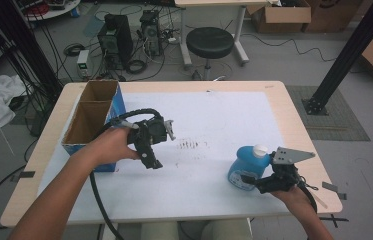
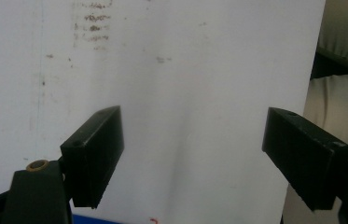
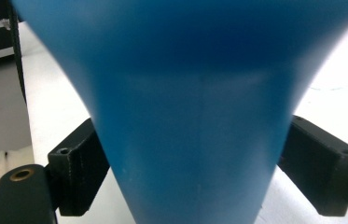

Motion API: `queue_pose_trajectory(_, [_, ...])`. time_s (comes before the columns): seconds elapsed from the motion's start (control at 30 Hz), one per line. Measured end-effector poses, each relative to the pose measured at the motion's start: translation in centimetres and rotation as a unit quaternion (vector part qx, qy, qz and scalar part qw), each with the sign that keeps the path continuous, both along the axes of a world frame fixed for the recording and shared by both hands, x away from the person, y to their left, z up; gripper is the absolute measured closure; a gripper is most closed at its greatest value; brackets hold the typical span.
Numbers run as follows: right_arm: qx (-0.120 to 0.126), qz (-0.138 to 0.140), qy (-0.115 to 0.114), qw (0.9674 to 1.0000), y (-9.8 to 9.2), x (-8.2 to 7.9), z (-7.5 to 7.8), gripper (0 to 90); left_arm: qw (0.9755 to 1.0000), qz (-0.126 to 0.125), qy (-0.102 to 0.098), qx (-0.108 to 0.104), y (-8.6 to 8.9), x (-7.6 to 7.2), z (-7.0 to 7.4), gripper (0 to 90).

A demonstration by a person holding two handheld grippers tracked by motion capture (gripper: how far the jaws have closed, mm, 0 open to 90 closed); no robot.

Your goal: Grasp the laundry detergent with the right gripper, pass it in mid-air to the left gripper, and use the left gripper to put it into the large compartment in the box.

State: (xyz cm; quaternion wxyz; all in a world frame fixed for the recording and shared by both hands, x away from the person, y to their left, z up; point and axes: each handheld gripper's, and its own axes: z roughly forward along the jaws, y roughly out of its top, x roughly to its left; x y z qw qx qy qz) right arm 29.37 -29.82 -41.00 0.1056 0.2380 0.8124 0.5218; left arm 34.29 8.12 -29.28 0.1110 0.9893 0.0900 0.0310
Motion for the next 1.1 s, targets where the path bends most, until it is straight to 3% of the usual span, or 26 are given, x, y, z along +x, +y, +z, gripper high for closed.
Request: queue_pose_trajectory(1.1, [0.018, -0.008, -0.01, 0.9998, -0.02, -0.17, -0.19, 29.3, 1.0, -0.003, -0.001, 0.003, 0.04, 0.04, 0.03, 21.5])
